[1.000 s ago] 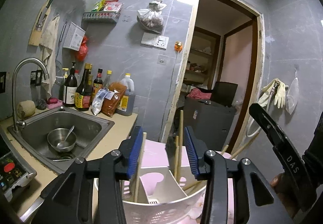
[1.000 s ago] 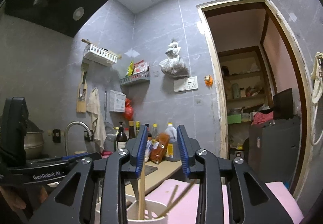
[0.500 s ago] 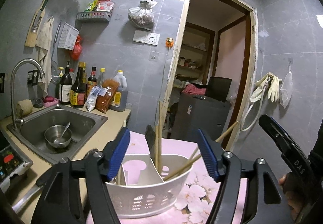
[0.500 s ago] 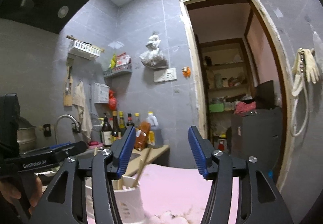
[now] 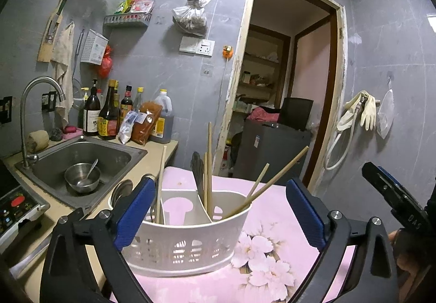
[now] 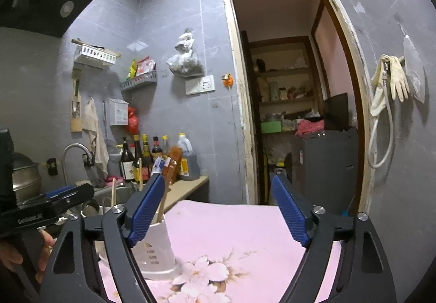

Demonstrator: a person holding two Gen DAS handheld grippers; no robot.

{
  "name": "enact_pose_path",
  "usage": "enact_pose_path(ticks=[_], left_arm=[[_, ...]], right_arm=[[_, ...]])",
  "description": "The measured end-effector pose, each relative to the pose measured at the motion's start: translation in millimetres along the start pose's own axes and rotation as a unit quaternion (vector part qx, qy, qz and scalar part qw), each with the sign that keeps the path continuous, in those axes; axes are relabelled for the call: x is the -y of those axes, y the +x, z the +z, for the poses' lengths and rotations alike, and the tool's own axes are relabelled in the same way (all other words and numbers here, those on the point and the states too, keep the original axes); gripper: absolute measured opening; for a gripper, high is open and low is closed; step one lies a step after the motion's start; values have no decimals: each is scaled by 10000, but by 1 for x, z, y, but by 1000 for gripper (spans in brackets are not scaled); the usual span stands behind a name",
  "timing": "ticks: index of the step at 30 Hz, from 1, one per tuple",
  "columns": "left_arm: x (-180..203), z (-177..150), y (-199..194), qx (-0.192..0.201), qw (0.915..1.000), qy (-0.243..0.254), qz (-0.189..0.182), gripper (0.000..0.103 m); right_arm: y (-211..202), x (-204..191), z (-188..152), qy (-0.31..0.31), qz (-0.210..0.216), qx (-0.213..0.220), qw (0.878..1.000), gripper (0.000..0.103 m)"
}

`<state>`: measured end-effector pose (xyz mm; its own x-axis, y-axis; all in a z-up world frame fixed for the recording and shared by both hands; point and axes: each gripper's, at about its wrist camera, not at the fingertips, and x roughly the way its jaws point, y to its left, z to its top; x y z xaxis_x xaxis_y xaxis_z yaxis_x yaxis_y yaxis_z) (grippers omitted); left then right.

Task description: Organize utensils

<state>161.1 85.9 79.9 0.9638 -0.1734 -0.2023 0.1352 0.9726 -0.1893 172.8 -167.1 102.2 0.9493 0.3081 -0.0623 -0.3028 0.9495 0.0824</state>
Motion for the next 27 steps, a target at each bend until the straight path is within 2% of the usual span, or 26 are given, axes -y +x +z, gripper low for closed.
enact_pose_path(ticks=[6, 11, 27], left_arm=[[8, -6, -8, 2, 9998, 158, 130, 99], [16, -12, -15, -98, 9997, 230, 86, 100], [40, -36, -49, -247, 9985, 489, 71, 100]], right_arm=[[-10, 9, 0, 201, 1, -189, 9996, 98], [-23, 15, -2, 305, 18, -345, 9989, 102], [-79, 10, -16, -153, -498, -520, 9973, 103]])
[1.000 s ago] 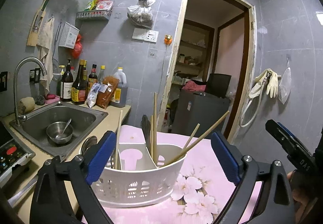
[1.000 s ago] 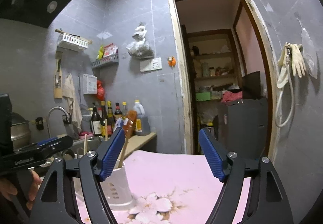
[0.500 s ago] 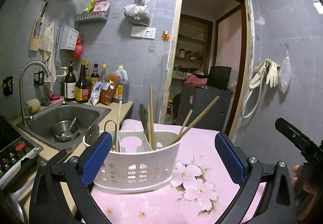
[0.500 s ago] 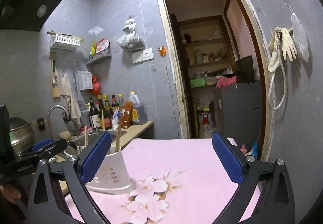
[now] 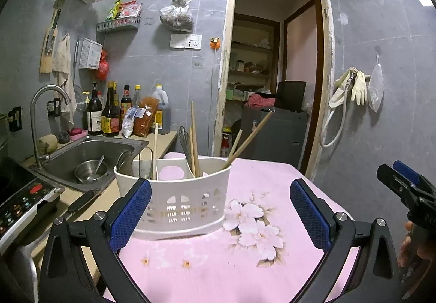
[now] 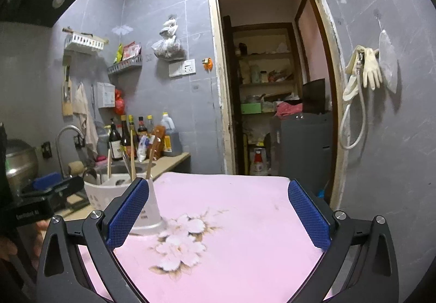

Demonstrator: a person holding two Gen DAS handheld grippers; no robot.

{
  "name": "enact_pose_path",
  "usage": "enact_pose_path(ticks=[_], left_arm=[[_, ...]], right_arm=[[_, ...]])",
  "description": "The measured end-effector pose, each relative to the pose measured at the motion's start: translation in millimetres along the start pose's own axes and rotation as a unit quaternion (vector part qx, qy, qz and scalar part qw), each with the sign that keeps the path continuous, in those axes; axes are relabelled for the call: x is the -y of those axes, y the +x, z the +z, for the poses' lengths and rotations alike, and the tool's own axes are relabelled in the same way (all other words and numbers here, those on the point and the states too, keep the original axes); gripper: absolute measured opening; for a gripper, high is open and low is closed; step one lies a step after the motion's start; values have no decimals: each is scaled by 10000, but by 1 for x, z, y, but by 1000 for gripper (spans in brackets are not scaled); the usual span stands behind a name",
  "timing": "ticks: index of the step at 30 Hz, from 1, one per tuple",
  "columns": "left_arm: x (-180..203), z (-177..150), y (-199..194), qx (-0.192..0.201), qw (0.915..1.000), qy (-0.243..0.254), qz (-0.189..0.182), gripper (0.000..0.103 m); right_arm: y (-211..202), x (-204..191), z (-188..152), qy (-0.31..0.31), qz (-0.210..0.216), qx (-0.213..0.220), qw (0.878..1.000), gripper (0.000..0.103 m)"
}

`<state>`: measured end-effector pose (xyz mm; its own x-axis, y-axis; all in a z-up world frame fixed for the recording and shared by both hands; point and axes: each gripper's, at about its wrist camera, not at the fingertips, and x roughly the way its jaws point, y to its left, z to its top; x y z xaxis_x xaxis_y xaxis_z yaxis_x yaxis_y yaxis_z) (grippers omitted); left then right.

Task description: Organize utensils

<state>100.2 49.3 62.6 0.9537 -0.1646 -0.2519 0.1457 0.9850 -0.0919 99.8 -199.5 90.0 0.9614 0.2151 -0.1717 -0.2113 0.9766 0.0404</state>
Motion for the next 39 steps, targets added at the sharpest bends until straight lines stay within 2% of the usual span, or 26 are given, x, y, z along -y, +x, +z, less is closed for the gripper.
enact_pose_path(ticks=[7, 17, 22, 27, 39], left_arm=[[9, -14, -16, -70, 10000, 27, -8, 100], [23, -37, -47, 80, 9994, 198, 278, 100], [31, -49, -58, 102, 9991, 270, 302, 100], [30, -59, -64, 4, 9999, 43, 121, 100], [30, -70, -77, 55, 9998, -26, 215, 100]], right_arm=[[-21, 0, -11, -75, -124, -54, 9999, 103], [-49, -4, -29, -253, -395, -41, 9989, 103], [-60, -4, -41, -275, -444, -32, 9986, 103], [-72, -6, -48, -244, -447, 122, 9986, 103], [-76, -9, -60, -276, -506, 35, 9983, 103]])
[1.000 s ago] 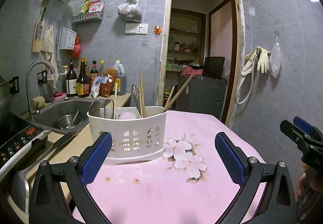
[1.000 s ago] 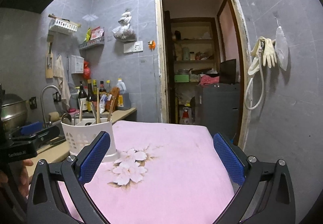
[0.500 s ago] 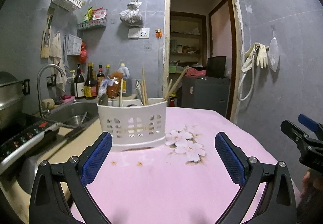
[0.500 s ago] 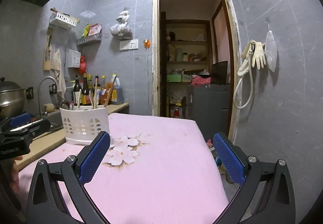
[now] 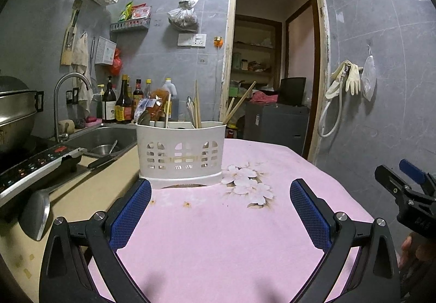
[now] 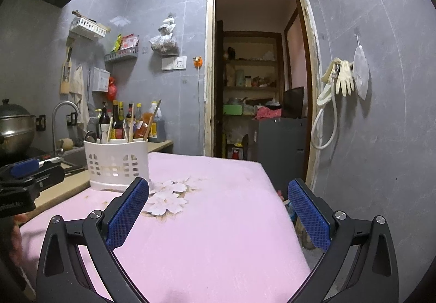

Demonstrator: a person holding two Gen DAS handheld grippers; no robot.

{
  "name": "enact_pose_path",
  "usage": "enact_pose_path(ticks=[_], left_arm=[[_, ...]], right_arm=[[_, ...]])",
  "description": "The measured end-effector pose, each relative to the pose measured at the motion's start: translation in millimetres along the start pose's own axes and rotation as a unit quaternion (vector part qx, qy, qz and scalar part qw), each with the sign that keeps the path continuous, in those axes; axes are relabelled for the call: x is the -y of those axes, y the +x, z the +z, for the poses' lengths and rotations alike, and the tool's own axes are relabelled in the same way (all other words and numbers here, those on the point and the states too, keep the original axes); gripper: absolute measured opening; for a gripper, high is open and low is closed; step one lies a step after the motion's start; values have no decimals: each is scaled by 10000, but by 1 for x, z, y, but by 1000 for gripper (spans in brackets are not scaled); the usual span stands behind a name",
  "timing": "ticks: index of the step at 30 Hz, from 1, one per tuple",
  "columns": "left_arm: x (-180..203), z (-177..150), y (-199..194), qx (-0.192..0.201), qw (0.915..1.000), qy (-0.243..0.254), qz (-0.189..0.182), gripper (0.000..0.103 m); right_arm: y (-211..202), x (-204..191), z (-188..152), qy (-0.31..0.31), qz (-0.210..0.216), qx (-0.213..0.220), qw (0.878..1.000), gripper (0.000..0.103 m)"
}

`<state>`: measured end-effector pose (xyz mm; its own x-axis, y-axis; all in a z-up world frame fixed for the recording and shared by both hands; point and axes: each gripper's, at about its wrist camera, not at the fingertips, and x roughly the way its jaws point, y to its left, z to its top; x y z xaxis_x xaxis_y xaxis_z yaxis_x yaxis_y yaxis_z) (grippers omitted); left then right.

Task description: Organize utensils

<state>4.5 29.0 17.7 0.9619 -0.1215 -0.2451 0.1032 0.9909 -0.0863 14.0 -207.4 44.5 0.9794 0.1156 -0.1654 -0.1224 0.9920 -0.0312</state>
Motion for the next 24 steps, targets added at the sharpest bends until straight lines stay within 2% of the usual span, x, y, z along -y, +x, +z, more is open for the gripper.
enact_pose_path(ticks=[24], left_arm=[[-2, -2, -1, -25, 10000, -43, 18, 100]], right_arm=[[-1, 5, -5, 101, -35, -87, 9999, 103]])
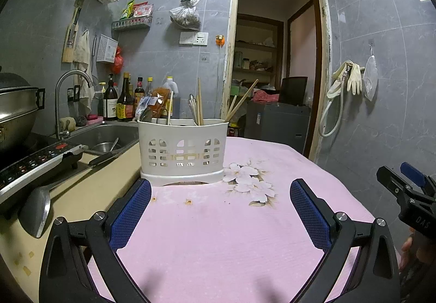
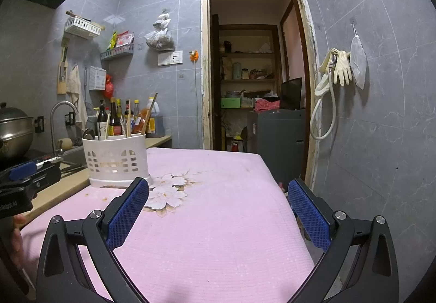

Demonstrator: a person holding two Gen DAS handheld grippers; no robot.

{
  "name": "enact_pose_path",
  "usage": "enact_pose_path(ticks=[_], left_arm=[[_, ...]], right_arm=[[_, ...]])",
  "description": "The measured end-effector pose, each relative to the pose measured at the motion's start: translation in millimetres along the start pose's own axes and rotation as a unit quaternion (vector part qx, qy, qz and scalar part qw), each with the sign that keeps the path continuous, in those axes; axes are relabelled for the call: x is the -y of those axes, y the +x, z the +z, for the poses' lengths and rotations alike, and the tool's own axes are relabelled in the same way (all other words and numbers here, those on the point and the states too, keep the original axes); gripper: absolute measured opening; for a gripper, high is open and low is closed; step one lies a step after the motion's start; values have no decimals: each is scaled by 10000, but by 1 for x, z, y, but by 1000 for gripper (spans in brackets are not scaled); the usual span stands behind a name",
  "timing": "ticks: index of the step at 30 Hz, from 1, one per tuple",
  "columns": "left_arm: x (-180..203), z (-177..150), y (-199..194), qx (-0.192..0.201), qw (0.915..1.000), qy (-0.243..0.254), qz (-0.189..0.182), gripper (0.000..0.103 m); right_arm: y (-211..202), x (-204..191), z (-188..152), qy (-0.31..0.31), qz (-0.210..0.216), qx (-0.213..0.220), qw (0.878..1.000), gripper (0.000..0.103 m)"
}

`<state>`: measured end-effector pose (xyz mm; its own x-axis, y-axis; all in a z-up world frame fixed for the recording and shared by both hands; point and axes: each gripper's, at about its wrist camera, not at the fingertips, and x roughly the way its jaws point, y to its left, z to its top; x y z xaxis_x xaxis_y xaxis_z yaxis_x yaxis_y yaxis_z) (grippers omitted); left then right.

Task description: Organize utensils

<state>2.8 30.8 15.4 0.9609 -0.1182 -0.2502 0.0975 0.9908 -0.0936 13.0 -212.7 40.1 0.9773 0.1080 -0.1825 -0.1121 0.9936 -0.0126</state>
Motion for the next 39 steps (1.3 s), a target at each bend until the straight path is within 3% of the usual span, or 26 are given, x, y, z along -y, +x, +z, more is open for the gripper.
enact_pose_path(ticks=[39], left_arm=[[-3, -2, 0, -41, 10000, 9, 14, 100]], right_arm=[[-1, -1, 0, 0, -6, -29, 10000, 103]])
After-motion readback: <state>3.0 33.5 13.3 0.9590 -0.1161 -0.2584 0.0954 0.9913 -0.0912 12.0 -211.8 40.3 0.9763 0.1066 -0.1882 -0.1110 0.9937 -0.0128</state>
